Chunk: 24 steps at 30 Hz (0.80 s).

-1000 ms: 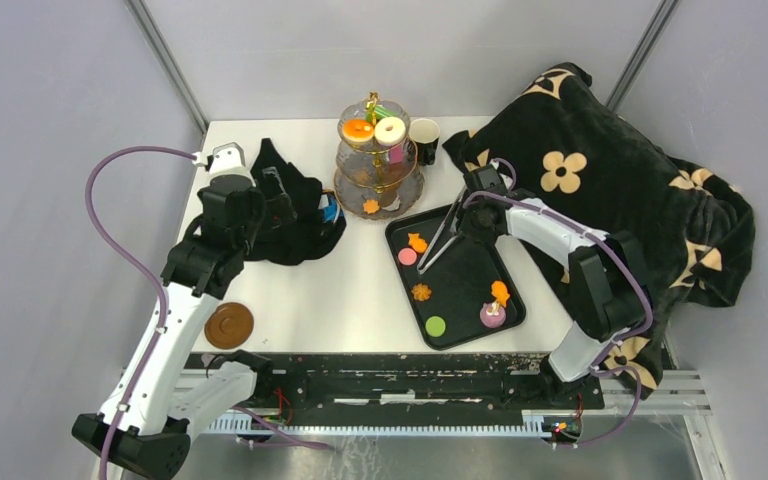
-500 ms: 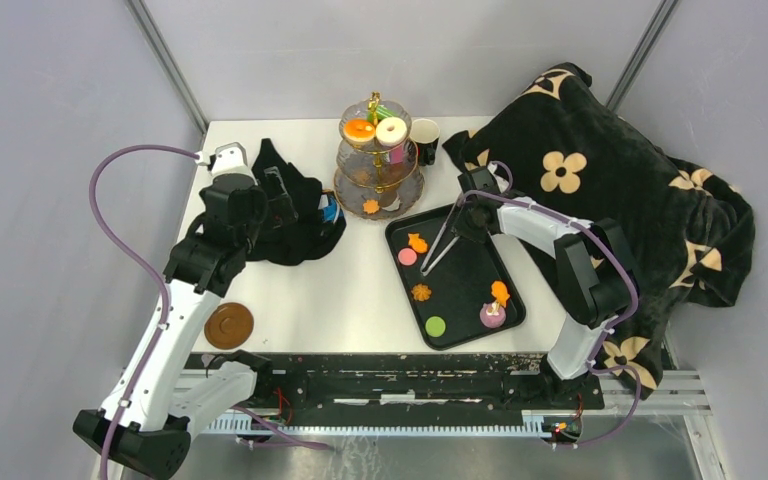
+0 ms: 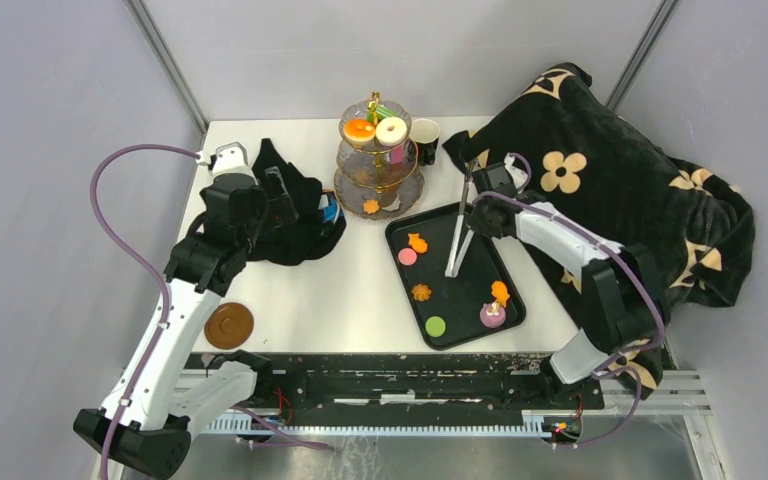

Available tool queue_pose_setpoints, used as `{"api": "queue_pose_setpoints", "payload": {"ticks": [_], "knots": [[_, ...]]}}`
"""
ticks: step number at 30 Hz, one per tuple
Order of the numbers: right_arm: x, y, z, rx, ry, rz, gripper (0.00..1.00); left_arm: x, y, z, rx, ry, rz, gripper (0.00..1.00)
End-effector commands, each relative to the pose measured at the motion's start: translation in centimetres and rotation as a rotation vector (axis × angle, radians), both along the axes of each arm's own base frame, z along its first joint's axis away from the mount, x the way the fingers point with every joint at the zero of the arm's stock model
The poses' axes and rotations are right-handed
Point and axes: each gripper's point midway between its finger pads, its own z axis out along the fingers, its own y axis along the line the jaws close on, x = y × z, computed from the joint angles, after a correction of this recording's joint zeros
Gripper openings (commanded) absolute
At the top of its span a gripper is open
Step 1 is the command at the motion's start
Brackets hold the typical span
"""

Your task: Serve the afternoon tea

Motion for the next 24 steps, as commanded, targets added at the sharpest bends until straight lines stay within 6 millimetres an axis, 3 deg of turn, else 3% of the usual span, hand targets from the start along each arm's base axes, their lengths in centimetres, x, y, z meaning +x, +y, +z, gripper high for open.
{"api": "queue_pose_setpoints", "payload": {"ticks": [1,5,13,18,24], "knots": [[-0.4,-0.7,4.6,-0.016,-0.111,0.06,0.01,0.2,0.0,1.4,-0.027,-0.057,0.004,0.99],[-3.2,1.6,5.6,0.034,-0.109,0.319,0.01,0.0,-0.1,1.5,-0.031,-0.061,-0.005,0.99],[-12.4,10.3,6.9,0.036,-0.132,0.779,0.01,-0.3,0.1,1.1,-0.035,-0.059,0.004,0.99],[-14.6,16.1,7.9,-0.026,-0.216,0.966,0.01,-0.2,-0.2,1.7,-0.052,-0.076,-0.008,0.99],[-16.1,21.9,6.4,-0.229,-0.207,1.147,0.01,-0.5,0.4,3.2,-0.046,-0.11,0.015,0.99]]}}
